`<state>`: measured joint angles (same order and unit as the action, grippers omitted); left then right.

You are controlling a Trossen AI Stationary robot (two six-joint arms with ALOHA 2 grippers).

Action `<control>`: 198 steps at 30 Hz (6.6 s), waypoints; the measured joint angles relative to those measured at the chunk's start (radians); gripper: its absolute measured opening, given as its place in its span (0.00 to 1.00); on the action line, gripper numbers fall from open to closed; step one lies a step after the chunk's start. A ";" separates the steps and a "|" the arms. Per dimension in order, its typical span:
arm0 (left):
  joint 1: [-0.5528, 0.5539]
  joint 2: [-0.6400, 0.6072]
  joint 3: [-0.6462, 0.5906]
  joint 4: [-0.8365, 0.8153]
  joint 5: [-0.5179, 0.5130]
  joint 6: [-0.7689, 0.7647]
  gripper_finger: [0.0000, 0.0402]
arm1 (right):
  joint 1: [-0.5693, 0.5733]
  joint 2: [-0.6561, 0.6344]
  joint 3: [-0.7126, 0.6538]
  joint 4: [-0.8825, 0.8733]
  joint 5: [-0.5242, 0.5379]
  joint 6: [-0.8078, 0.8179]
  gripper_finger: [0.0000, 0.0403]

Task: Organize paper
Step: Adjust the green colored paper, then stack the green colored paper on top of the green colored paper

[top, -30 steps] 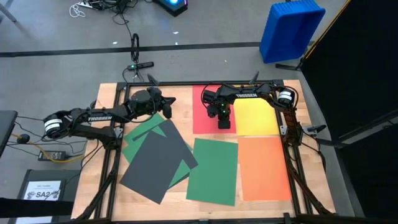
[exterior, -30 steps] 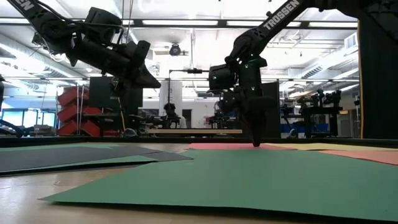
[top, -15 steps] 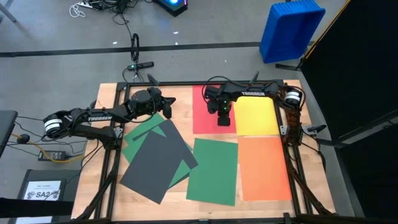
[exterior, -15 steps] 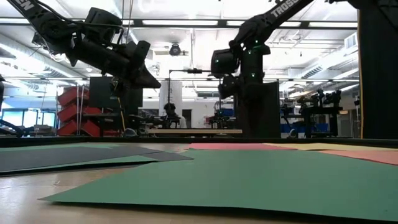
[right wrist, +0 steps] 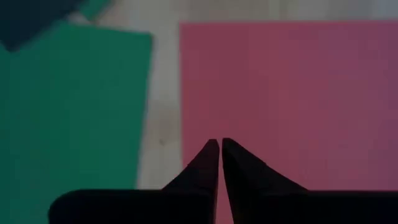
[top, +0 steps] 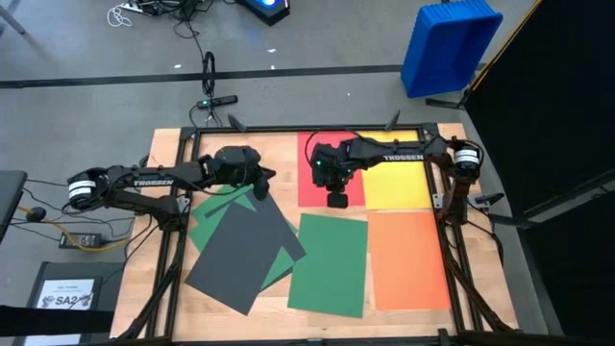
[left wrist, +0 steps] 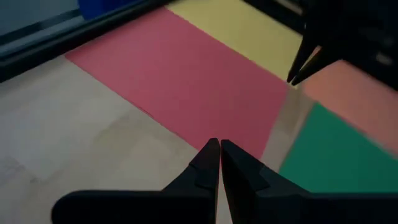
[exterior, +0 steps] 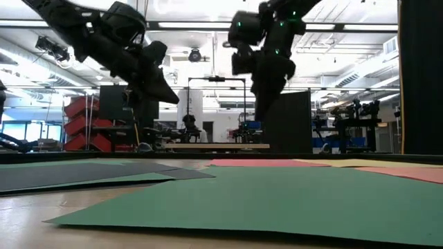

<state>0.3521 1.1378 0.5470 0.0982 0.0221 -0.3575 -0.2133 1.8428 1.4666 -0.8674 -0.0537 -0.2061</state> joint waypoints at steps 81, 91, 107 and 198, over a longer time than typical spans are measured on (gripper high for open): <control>-0.606 0.127 0.088 -0.222 -0.515 -0.170 0.00 | 0.357 -0.006 -0.383 0.264 -0.022 0.280 0.00; -0.598 0.127 0.088 -0.223 -0.515 -0.170 0.00 | 0.353 0.001 -0.338 0.241 -0.051 0.284 0.00; -0.599 0.126 0.088 -0.223 -0.515 -0.170 0.00 | 0.352 -0.001 -0.263 0.177 0.004 0.292 0.00; -0.689 0.328 0.062 -0.464 -0.086 -0.618 0.00 | 0.222 0.244 -0.049 0.668 -0.080 0.467 0.54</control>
<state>-0.3366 1.4653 0.6086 -0.3654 -0.0641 -0.9754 0.0083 2.0865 1.4174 -0.1990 -0.1339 0.2611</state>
